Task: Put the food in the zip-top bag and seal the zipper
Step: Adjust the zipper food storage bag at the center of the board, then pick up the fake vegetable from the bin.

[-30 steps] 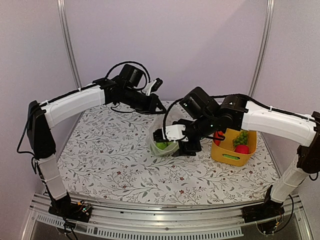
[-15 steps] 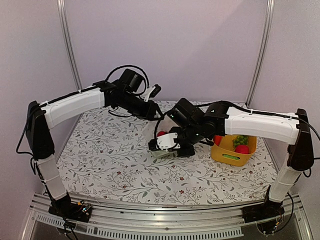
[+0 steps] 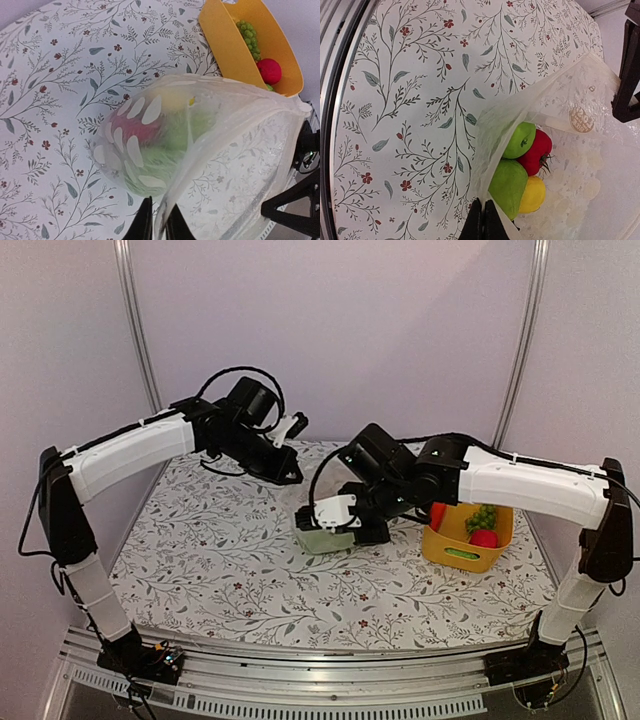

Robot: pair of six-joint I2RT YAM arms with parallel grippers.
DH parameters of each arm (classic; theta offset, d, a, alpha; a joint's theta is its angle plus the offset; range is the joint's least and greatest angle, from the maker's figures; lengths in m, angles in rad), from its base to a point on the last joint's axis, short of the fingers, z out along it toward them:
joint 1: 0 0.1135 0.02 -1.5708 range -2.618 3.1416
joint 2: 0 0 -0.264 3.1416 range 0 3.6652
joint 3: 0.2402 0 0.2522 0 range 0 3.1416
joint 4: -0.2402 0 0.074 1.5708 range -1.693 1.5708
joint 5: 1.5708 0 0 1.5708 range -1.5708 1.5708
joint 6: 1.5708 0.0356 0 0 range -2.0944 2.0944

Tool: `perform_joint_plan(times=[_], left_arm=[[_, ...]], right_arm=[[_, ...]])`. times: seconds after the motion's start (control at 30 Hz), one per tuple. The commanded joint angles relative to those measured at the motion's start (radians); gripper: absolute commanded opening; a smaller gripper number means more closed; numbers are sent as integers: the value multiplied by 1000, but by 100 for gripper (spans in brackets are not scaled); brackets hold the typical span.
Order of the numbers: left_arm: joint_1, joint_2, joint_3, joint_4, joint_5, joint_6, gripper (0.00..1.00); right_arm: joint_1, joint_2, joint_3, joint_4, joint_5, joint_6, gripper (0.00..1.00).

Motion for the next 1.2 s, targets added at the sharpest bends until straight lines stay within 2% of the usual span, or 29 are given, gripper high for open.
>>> perform_joint_plan(times=[0.0, 0.03, 0.17, 0.27, 0.3, 0.37, 0.47, 0.67, 0.8, 1.0, 1.17], left_arm=[[0, -36, 11, -9, 5, 24, 3], [-2, -34, 15, -3, 8, 26, 0], [-4, -12, 72, -11, 19, 37, 0], [-4, -1, 64, 16, -7, 62, 0], [-4, 6, 61, 27, -21, 68, 0], [-3, 18, 57, 47, -15, 71, 0], [-2, 9, 26, 109, 26, 84, 0], [4, -46, -35, 155, 72, 49, 0], [5, -110, -119, 226, 74, 36, 0], [5, -120, -165, 264, 114, 8, 0], [5, -117, -196, 292, 145, -4, 0]], right_arm=[[5, -58, 33, -17, -20, 27, 0], [4, -61, 35, -16, -23, 30, 0], [4, -58, 57, -35, -25, 39, 0], [-10, -73, 88, -85, -91, 64, 17], [-26, -86, 96, -99, -138, 82, 26], [-93, -140, 105, -132, -251, 107, 43], [-232, -232, 82, -137, -394, 122, 56], [-554, -327, -9, -133, -533, 152, 58], [-731, -349, -105, -93, -553, 205, 57], [-870, -346, -240, -25, -468, 291, 57], [-893, -346, -318, 51, -312, 382, 57]])
